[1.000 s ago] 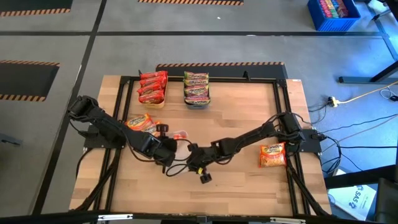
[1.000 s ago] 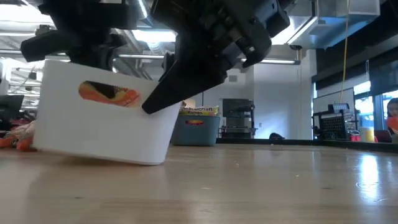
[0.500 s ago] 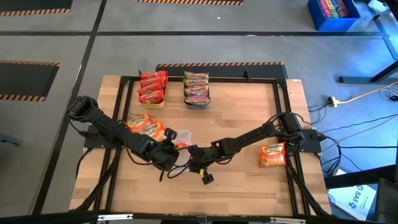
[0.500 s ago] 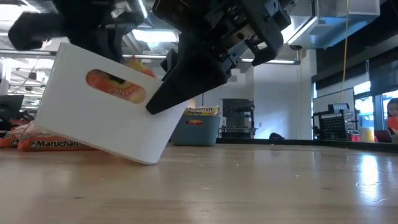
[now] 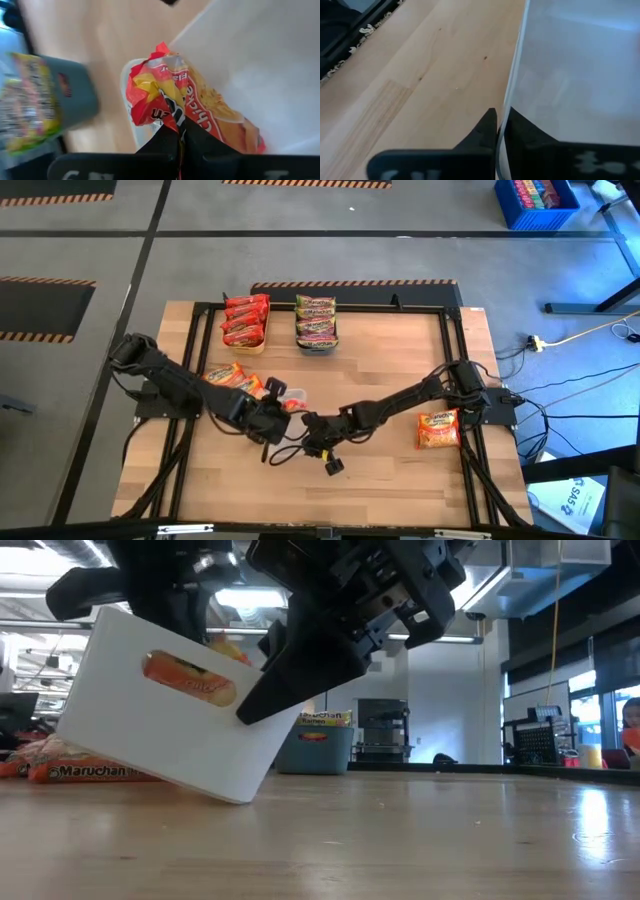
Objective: Sort Maruchan noodles
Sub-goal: Put the yellow noodle pack into the white bin
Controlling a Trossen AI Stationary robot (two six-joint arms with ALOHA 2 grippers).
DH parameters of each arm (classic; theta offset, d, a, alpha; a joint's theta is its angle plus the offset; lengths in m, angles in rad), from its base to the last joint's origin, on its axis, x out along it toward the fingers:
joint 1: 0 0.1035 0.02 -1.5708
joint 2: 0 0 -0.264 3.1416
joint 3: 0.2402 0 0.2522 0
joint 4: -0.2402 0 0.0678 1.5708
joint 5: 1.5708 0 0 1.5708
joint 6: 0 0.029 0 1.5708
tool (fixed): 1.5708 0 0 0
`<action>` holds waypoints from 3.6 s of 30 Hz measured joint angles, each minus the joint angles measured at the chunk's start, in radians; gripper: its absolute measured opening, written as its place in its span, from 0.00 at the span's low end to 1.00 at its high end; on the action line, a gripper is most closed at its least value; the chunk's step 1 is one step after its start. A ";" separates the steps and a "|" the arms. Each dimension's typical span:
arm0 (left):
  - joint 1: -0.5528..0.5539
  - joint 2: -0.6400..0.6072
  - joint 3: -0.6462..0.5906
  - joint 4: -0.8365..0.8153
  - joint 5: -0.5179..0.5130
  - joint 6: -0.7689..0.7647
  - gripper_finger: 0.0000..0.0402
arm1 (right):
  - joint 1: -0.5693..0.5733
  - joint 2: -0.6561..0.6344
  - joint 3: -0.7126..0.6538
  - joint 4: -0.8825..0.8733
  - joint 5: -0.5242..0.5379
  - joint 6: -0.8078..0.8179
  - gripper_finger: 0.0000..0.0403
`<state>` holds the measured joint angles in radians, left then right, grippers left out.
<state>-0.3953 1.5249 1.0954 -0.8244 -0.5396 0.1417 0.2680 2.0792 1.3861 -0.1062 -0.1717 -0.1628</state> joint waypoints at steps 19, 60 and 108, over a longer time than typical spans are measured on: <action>0.059 0.055 0.002 -0.071 0.116 -0.086 0.00 | 0.000 0.002 -0.002 0.003 -0.021 0.002 0.19; -0.112 -0.243 0.013 -0.215 -0.089 -0.716 0.31 | 0.002 -0.395 -0.343 -0.017 0.048 0.137 0.52; 0.622 -0.267 -0.388 -0.156 0.441 -0.739 0.31 | 0.000 -0.505 -0.589 0.191 0.240 0.211 0.52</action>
<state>0.2267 1.2579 0.7074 -0.9800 -0.0981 -0.5976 0.2680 1.5746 0.7973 0.0848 0.0685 0.0483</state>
